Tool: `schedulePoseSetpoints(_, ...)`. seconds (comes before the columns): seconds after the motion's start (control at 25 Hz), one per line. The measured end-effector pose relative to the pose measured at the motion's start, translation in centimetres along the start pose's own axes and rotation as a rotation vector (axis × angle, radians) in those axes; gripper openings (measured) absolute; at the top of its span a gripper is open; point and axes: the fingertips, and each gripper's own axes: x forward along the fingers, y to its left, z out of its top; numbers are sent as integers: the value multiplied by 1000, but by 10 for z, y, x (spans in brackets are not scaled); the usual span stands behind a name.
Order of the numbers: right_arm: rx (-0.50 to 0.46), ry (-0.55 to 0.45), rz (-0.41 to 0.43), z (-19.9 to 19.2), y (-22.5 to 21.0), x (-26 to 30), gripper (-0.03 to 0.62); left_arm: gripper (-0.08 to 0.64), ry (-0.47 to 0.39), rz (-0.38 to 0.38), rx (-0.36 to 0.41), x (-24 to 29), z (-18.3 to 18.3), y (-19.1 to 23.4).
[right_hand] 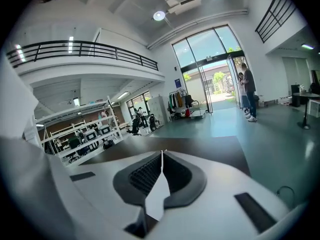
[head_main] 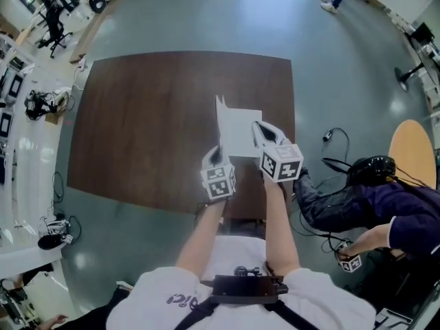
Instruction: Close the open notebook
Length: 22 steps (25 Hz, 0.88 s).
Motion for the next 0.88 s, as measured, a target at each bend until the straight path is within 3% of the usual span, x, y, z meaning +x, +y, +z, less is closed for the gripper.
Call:
schedulePoseSetpoints(0.44, 79, -42, -98, -4, -40, -31, 5, 32, 65, -154, 90, 15, -16, -69)
schedulePoseSetpoints(0.88, 140, -50, -161, -16, -65, -57, 5, 32, 213, -222, 158, 38, -65, -101)
